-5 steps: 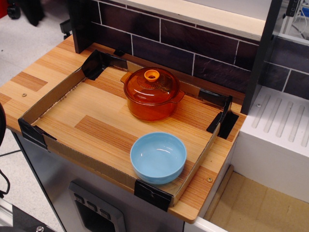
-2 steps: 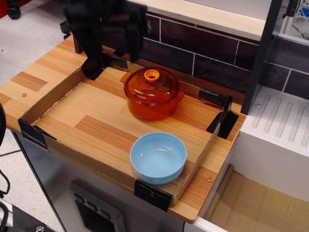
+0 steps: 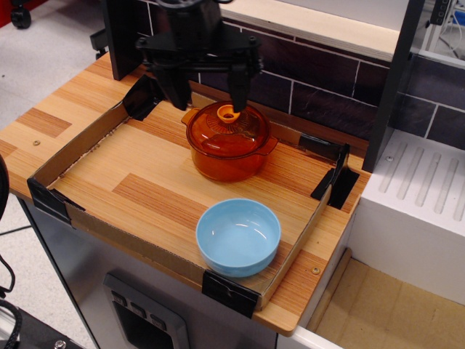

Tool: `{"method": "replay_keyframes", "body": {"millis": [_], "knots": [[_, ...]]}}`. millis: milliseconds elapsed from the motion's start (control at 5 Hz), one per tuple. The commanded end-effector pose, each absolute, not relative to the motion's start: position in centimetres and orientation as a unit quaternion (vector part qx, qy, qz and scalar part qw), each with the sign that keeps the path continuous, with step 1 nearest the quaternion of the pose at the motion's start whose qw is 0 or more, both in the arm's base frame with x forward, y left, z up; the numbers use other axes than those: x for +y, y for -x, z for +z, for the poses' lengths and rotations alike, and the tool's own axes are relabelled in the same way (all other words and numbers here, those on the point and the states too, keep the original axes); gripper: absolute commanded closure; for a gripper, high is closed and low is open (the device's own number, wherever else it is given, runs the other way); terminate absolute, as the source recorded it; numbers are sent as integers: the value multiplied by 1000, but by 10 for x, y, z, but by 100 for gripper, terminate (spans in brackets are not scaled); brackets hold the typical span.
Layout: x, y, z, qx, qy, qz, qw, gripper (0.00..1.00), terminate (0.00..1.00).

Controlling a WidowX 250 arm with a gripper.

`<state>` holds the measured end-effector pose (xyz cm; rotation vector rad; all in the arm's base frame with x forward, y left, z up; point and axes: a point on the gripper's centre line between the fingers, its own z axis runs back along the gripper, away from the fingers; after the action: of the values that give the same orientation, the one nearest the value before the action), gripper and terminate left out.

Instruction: Take lid off pot

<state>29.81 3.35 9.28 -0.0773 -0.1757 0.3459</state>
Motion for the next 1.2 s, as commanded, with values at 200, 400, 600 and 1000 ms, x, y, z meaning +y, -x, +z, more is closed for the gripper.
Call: {"method": "replay_keyframes", "body": {"millis": [200, 400, 600, 1000], "knots": [[32, -328, 93, -105, 18, 188, 976, 0, 0], [32, -332, 84, -99, 13, 191, 976, 0, 0], [32, -337, 79, -96, 9, 200, 975, 0, 0], [33, -335, 76, -101, -2, 202, 974, 100, 0]]}}
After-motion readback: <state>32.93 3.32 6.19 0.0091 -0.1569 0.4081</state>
